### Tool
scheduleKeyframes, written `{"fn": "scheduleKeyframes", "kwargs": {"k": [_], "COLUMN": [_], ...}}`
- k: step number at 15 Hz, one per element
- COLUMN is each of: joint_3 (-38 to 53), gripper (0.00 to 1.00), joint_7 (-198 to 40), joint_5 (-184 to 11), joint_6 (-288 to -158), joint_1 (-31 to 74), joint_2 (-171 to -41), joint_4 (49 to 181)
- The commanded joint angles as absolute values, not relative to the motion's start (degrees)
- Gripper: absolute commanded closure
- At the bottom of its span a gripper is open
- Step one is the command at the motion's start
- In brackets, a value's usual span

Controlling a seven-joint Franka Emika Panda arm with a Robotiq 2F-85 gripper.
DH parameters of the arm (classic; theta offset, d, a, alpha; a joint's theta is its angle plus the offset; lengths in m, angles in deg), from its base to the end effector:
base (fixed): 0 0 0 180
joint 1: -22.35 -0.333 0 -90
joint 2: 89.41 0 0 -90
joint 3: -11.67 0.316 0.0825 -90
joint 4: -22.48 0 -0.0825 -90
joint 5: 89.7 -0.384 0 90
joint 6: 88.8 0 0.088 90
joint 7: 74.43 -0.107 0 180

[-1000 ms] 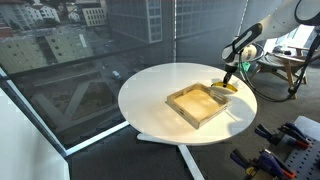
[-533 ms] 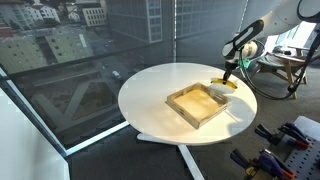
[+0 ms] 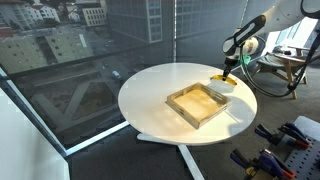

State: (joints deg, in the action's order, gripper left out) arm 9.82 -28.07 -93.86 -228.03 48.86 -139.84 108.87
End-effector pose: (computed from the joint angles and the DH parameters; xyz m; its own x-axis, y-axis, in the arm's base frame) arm 0.6280 -0.3346 0.1442 0.9620 0.2691 0.0471 0.2687 -0.9631 0.0135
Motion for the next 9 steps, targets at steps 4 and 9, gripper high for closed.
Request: {"fn": "scheduleKeyframes", "kwargs": {"k": [4, 9], "joint_3": [9.93, 9.42], "gripper": [0.84, 0.84], "joint_7": [-29.20, -29.95], "joint_5": [-93.54, -93.15], "joint_6": [-227.23, -225.43], "joint_1": [48.80, 48.37], "joint_2": [-136.73, -135.68], "joint_4": [110.67, 110.52]}}
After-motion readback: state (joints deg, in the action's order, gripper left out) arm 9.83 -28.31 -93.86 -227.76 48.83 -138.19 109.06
